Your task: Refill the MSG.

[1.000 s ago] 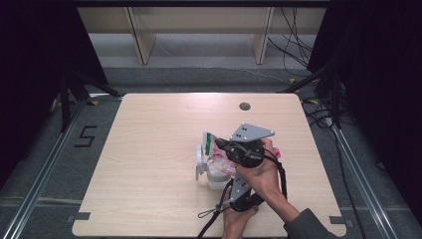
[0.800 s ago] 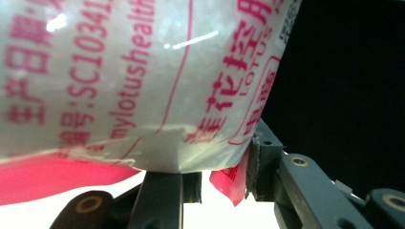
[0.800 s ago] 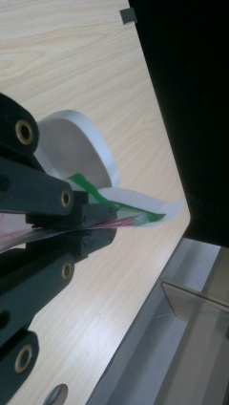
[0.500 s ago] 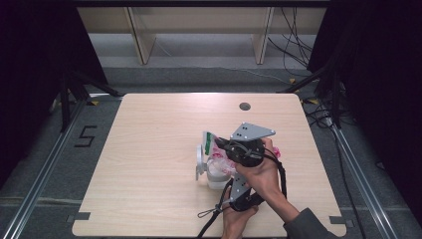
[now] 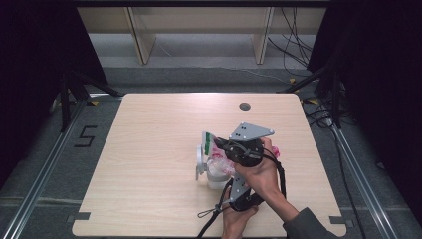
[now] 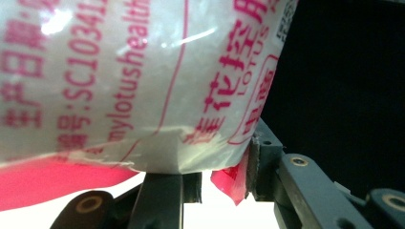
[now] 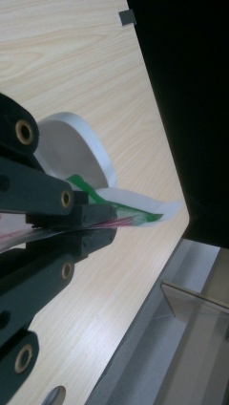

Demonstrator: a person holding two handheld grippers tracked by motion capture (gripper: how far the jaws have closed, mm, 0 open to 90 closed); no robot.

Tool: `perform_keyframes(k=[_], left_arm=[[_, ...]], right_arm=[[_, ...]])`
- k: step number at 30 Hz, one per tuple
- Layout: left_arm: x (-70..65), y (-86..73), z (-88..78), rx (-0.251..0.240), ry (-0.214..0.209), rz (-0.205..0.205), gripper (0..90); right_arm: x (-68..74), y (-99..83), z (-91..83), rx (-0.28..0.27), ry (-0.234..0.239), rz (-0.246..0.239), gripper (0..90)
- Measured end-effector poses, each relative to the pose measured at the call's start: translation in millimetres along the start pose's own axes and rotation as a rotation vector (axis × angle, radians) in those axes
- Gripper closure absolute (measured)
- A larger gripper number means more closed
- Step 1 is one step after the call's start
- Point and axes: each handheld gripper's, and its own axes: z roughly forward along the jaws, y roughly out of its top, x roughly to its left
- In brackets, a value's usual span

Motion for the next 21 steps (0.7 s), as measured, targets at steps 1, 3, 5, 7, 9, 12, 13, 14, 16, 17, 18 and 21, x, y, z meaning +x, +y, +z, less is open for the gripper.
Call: perform_keyframes(k=[1, 3, 5, 7, 9, 12, 13, 14, 16, 17, 18, 21], left_arm=[[-0.1, 0.0, 0.1, -0.001, 0.001, 0.0, 70.9], [-0.2, 0.2, -0.1, 0.001, 0.0, 0.0, 70.9], [-0.6, 0.3, -0.3, 0.0, -0.001, -0.001, 70.9], [-0.8, 0.3, -0.2, 0.0, -0.001, -0.001, 70.9], [-0.9, 0.3, -0.3, 0.0, -0.001, 0.0, 70.9], [-1.1, 0.3, -0.2, 0.0, -0.001, 0.001, 70.9], [-1.2, 0.3, -0.2, 0.0, -0.001, 0.001, 70.9], [-1.1, 0.4, -0.3, 0.0, -0.001, 0.002, 70.9], [-1.2, 0.4, -0.3, -0.002, -0.001, 0.001, 71.0], [-1.3, 0.5, -0.4, -0.001, -0.002, 0.001, 71.0], [-1.5, 0.4, -0.4, -0.001, -0.005, -0.002, 71.0], [-4.4, 0.6, 0.7, -0.026, -0.005, -0.026, 71.1]], right_arm=[[-0.1, 0.1, 0.1, 0.0, 0.001, 0.0, 89.7], [-0.3, 0.3, 0.3, -0.003, -0.001, -0.009, 89.6], [-0.1, 0.2, 0.2, -0.005, -0.001, -0.009, 89.6], [0.7, 0.1, 0.1, -0.003, -0.005, -0.007, 89.6], [0.7, 0.1, 0.1, -0.004, -0.005, -0.006, 89.6], [-0.2, 0.5, -1.0, -0.001, -0.007, -0.011, 89.6], [0.0, 0.4, -0.6, -0.001, -0.003, -0.008, 89.7], [-0.1, 0.4, -0.6, -0.001, -0.003, -0.007, 89.6], [0.0, 0.4, -0.6, -0.003, -0.001, -0.004, 89.7], [0.3, 0.5, -0.8, 0.0, -0.001, 0.0, 89.7], [0.5, 0.3, -0.3, -0.003, -0.005, -0.005, 89.7], [4.0, -0.6, 1.2, 0.003, -0.006, -0.005, 89.6]])
